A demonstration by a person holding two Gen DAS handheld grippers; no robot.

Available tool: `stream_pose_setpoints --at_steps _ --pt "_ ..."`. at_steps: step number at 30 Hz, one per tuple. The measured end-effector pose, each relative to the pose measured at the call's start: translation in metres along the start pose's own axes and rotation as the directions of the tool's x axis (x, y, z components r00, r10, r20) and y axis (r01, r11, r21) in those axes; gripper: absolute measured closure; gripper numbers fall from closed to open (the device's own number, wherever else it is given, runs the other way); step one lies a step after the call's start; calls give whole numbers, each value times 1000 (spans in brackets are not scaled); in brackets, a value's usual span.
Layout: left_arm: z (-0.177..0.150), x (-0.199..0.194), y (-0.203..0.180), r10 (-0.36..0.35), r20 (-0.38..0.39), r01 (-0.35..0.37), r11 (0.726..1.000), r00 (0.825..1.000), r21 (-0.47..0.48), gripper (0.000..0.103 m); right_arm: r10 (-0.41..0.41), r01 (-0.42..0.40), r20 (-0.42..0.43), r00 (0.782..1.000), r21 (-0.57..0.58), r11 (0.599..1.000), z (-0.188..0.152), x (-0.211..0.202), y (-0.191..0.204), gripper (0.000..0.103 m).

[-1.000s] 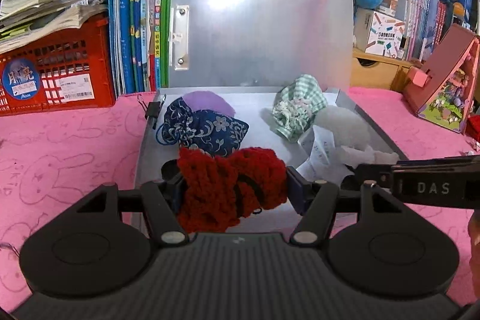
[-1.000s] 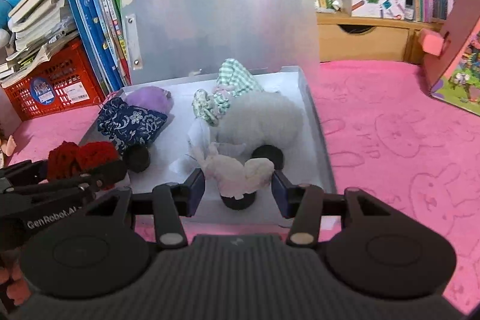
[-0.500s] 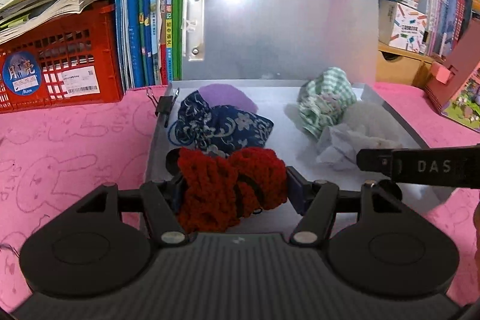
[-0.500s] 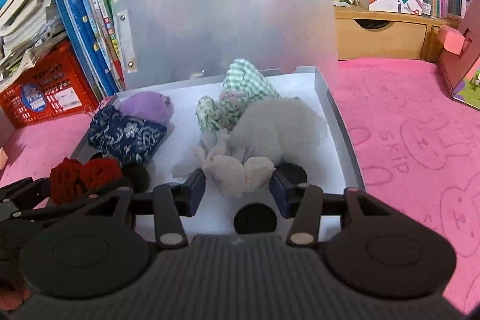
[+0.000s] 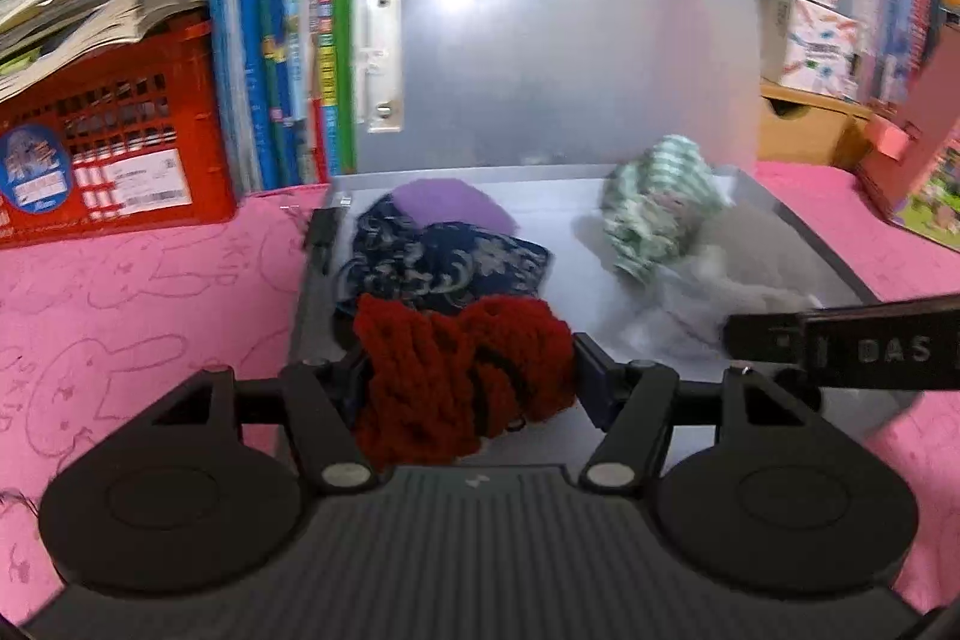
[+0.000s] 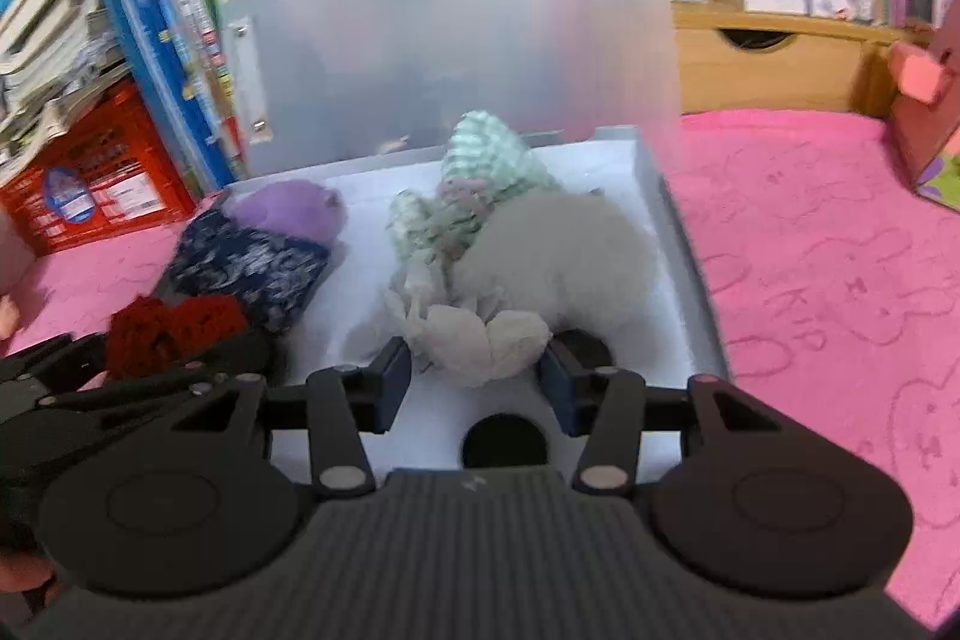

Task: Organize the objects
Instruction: 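Open both tools to release the cloth and tissue in the box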

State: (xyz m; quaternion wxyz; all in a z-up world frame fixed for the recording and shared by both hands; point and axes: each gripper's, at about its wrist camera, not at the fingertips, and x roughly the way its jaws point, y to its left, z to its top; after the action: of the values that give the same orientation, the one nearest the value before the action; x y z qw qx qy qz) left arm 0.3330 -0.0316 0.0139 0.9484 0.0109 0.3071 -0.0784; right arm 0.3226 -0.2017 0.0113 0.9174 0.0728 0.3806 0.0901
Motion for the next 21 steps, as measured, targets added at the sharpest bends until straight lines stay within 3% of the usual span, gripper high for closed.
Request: stream_pose_setpoints --at_steps 2,11,21 --pt "-2 -1 -5 -31 -5 31 999 1000 33 33 10 -10 -8 1000 -8 1000 -2 1 1 51" --pt "-5 3 -13 -2 -11 3 998 1000 56 32 -8 8 -25 1000 -1 1000 -5 5 0 50" --pt "-7 8 -16 21 -19 -20 999 1000 43 22 15 -15 0 1000 44 999 -8 2 -10 36"
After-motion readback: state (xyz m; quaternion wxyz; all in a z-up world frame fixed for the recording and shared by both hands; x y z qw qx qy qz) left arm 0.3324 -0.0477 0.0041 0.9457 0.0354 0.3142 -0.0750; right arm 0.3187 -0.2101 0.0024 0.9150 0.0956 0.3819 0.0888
